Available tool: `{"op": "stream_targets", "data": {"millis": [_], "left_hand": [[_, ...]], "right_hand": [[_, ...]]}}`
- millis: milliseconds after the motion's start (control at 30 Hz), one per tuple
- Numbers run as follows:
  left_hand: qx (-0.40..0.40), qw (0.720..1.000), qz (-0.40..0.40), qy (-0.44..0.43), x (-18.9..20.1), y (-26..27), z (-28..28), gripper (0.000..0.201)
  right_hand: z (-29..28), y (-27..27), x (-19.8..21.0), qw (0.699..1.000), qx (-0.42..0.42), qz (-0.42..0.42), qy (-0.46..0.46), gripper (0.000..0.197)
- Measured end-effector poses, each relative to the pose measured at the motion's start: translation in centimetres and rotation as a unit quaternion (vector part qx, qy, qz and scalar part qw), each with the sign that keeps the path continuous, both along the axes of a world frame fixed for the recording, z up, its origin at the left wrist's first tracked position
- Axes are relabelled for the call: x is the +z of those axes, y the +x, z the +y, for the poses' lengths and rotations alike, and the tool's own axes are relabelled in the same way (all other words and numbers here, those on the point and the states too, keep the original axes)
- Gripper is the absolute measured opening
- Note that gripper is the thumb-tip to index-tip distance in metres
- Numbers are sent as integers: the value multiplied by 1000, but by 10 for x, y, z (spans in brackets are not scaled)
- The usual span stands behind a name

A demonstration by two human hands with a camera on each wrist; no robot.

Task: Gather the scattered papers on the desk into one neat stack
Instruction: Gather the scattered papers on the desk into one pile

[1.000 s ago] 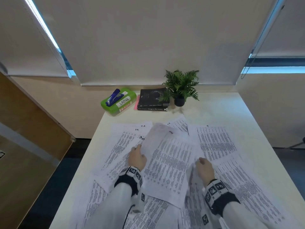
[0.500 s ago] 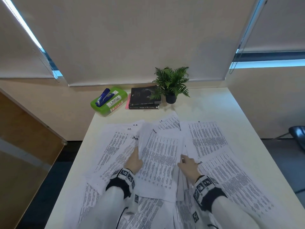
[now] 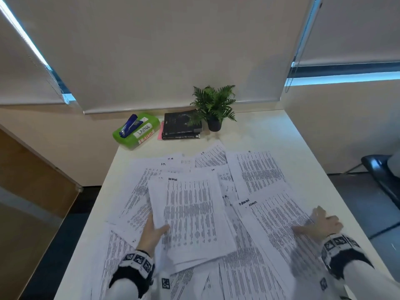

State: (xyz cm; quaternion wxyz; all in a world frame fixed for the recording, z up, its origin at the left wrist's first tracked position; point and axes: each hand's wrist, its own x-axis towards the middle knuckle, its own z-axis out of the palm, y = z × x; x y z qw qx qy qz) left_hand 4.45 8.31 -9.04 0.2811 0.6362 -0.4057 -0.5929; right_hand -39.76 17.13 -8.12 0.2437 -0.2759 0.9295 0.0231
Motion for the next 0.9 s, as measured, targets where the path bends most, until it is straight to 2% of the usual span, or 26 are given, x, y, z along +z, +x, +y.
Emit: {"op": "stream_targets", "data": {"millis": [133,233,267,333,400,467,633,700,800,900], "left_hand": [[10,999,-49,3,-6,-19,20,71],[28,999,-40,-2,-7,-26,22,65],[21,999,-34,-10,-7,-27,22,67],[13,999,-38,-6,-3,-29,21,67],[11,999,-41,3,-3,-30,19,62],[-4,998,-63,-1,-2,-30,18,61],[-2,997,-74,-18,-1,-31,18,59],[-3,997,-73,-21,0,-31,16,57],[-10,997,-75,-23,1,-31,14,55],[-20,997,-75,-25,3,-33,11,54]], "right_hand": [[7,10,0,998,-31,29,38,106],[15,10,4,996,-83,-18,15,100],[18,7,7,995,-87,-50,-10,91],[28,-3,11,993,-66,-83,-50,55],[39,-10,17,994,-22,-71,-77,23],[49,-16,25,993,0,-48,-109,9],[63,-34,50,985,1,-5,-175,12],[64,-42,62,973,7,-18,-232,13],[58,-44,88,931,-27,-98,-350,10],[35,-27,110,876,-90,-217,-421,14]]}}
